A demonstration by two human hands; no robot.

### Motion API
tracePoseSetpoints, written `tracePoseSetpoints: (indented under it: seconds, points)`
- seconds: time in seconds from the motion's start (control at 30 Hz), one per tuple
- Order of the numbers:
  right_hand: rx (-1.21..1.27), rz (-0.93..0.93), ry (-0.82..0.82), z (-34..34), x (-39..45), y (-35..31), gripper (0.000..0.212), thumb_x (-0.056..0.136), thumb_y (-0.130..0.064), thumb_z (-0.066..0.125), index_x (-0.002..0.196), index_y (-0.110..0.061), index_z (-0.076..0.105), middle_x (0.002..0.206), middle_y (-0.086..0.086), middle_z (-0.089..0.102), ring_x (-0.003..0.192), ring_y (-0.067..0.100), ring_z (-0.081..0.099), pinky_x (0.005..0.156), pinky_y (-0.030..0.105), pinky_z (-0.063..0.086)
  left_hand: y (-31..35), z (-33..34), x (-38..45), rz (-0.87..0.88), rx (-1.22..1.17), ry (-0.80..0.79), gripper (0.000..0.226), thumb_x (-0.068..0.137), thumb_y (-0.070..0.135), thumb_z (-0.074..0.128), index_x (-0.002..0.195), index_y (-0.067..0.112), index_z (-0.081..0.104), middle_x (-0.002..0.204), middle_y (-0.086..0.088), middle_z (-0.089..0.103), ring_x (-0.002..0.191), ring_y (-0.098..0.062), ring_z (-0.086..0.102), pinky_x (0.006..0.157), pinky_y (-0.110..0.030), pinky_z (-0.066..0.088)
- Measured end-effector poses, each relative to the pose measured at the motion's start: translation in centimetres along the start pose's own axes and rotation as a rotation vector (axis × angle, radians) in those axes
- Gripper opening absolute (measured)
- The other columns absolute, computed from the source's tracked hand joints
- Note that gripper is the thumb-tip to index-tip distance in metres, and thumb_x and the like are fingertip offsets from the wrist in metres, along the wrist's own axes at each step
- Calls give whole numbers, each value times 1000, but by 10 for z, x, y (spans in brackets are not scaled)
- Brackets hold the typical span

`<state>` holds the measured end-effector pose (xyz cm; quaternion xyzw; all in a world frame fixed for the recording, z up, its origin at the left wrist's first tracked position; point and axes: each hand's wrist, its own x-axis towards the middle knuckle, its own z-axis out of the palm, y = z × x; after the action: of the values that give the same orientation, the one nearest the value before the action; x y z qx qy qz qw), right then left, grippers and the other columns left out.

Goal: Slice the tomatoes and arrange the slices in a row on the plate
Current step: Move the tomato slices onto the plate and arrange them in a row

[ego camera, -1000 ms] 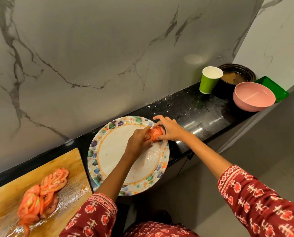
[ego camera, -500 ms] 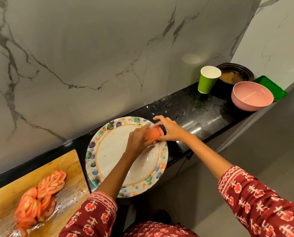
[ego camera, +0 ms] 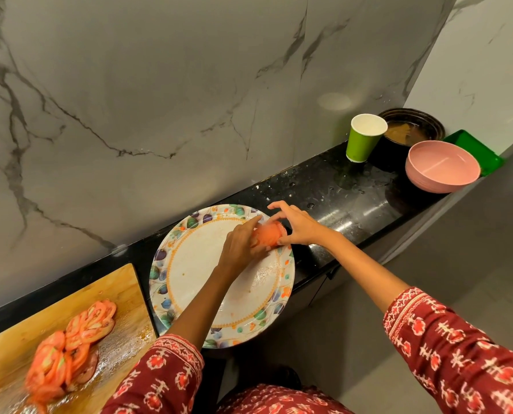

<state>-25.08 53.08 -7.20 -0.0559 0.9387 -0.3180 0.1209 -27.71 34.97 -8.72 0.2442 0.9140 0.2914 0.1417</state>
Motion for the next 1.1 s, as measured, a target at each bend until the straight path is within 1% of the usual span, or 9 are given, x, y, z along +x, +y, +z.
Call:
tracePoseSetpoints:
  seconds: [0.13, 0.3, 0.47, 0.63, 0.73, 0.87, 0.93, 1.0, 1.1]
  points:
    - [37, 14, 18, -2, -5, 5, 85, 72, -15, 76, 140, -19, 24, 134, -4, 52, 127, 22, 35, 106, 43, 30, 0, 2, 2, 24, 10, -18, 84, 73, 40, 74, 142, 20, 31, 140, -7, 45, 124, -25, 46, 103, -39, 42]
    - [101, 4, 30, -3, -7, 9, 79, 74, -6, 73, 138, -13, 27, 127, 3, 58, 118, 20, 48, 92, 24, 34, 4, 5, 5, 38, -8, -12, 81, 76, 34, 73, 142, 19, 29, 140, -8, 44, 124, -26, 46, 102, -37, 40]
    - [119, -10, 19, -2, -5, 6, 78, 75, -5, 72, 137, -11, 27, 126, 5, 59, 106, 15, 53, 96, 33, 45, 3, 8, 5, 49, -30, 20, 80, 76, 35, 72, 142, 18, 30, 140, -8, 44, 123, -26, 48, 102, -36, 40]
    - [140, -8, 34, -1, -6, 10, 79, 75, -8, 75, 138, -10, 27, 129, 5, 59, 115, 20, 54, 96, 29, 41, 3, 8, 7, 58, -33, 34, 82, 75, 37, 73, 142, 18, 30, 138, -8, 46, 122, -25, 49, 102, -37, 40]
    - [151, 2, 28, 2, -6, 12, 80, 74, -8, 75, 138, -12, 26, 131, 4, 58, 119, 21, 53, 99, 32, 40, 3, 10, 7, 56, -12, 38, 84, 74, 39, 74, 142, 20, 29, 138, -6, 47, 122, -26, 48, 105, -41, 39]
    - [190, 22, 53, -3, -8, 14, 81, 74, -12, 77, 138, -14, 28, 130, 2, 57, 115, 13, 50, 94, 26, 39, -3, 8, 10, 74, 4, 33, 96, 67, 47, 76, 144, 23, 24, 140, -4, 46, 126, -25, 44, 107, -47, 36]
    - [240, 43, 139, -7, -9, 16, 73, 74, -15, 77, 135, -15, 36, 125, 3, 59, 109, 13, 53, 84, 17, 40, -11, 3, 9, 63, -2, 71, 97, 65, 48, 77, 144, 22, 25, 141, -5, 43, 128, -25, 41, 108, -46, 34]
    - [250, 60, 243, -7, -12, 19, 58, 77, -12, 74, 128, -13, 45, 119, 6, 62, 100, 15, 55, 73, 11, 41, -19, 1, 3, 27, -43, 142, 87, 71, 43, 75, 142, 21, 29, 141, -5, 43, 128, -24, 40, 107, -43, 32]
    - [215, 90, 362, -2, -14, 22, 40, 82, -1, 62, 120, -7, 52, 110, 10, 65, 92, 16, 56, 68, 11, 41, -34, -2, -14, -6, -132, 263, 65, 82, 33, 67, 138, 18, 38, 134, -6, 51, 123, -23, 45, 104, -37, 34]
